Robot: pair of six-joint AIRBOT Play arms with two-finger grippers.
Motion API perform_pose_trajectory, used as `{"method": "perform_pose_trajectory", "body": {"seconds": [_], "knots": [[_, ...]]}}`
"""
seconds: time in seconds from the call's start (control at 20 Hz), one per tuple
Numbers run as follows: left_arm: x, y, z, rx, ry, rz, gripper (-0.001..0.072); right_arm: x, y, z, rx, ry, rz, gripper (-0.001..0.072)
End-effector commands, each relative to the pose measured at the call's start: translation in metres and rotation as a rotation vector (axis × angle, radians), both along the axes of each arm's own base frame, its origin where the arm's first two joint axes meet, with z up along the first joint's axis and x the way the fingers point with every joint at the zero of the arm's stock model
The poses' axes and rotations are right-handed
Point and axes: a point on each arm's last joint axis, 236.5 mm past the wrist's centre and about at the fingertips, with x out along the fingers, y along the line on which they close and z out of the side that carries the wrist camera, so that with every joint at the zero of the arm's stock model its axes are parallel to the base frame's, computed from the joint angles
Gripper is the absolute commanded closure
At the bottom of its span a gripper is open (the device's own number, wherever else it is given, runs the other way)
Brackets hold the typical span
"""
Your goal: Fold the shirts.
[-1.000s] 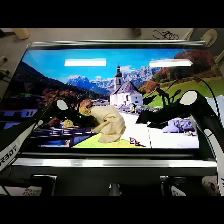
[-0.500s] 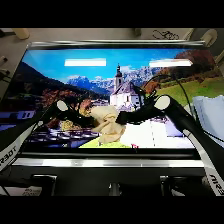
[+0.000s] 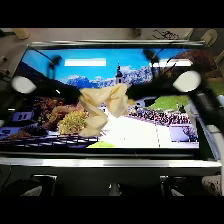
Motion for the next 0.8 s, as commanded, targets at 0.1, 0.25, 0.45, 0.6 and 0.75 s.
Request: {"method": "perform_pose_trajectory", "body": {"seconds": [0.1, 0.25, 0.45, 0.6, 0.75], "knots": [[-0.114, 0.042, 0.316, -0.144, -0.747, 0.055, 0.0683, -0.083, -0.048, 0.231, 0.179, -0.493, -0.12, 0.0689], [-0.153, 0.047, 0.33, -0.143, -0.766, 0.04, 0.0682, -0.117, -0.054, 0.219, 0.169, -0.393, -0.116, 0.0688], [-0.123, 0.051, 0.263, 0.026, -0.56, 0.02, 0.0681, -0.119, -0.08, 0.131, -0.06, -0.069, -0.178, 0.0688], [-0.073, 0.028, 0.174, 0.073, -0.309, -0.04, 0.0681, -0.108, -0.078, 0.033, -0.208, 0.239, -0.142, 0.0688], [-0.018, -0.002, 0.038, 0.123, -0.045, -0.08, 0.068, -0.058, -0.073, -0.068, -0.237, 0.352, -0.215, 0.0688]]}}
